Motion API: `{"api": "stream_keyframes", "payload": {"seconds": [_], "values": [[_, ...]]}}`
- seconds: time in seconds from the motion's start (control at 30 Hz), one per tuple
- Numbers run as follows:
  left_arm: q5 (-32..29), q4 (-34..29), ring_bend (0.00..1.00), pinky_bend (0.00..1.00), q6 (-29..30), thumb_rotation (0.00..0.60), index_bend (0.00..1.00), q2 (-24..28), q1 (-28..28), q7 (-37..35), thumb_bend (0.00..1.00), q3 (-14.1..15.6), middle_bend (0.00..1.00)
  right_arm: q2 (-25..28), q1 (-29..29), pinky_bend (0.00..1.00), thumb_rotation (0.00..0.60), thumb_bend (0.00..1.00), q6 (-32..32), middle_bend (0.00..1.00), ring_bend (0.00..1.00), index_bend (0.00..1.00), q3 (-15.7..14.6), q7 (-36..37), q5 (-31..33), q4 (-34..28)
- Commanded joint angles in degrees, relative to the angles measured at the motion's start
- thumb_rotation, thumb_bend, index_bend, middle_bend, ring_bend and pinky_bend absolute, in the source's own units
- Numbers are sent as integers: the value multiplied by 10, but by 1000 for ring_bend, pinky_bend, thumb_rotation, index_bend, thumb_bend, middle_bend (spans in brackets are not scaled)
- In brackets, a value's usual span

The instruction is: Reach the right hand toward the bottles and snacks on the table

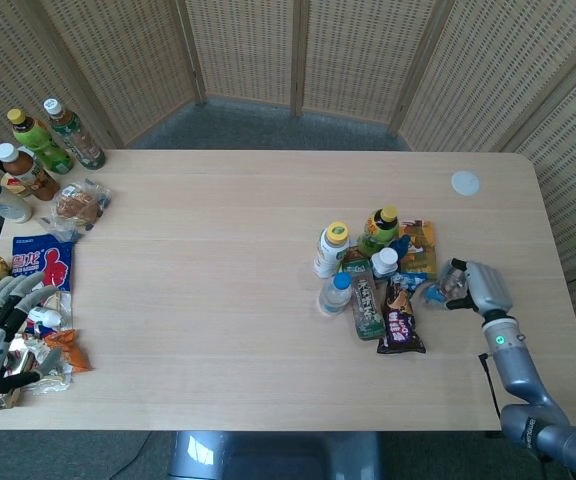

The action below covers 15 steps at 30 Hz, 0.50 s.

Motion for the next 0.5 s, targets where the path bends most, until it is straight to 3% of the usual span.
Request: {"api": "stream_keyframes", "payload": {"seconds": [0.03,0.5], "values": [[0,1,0,0,-2,600,156,-2,-1,-1,358,-1,49,29,-8,733,600,105,21,741,609,685,8,-13,1,-40],[7,16,0,0,1,600,157,-12,1,-12,359,3,49,149,-16,733,600,109,95,772,651,717,56,-71,3,-219]]}}
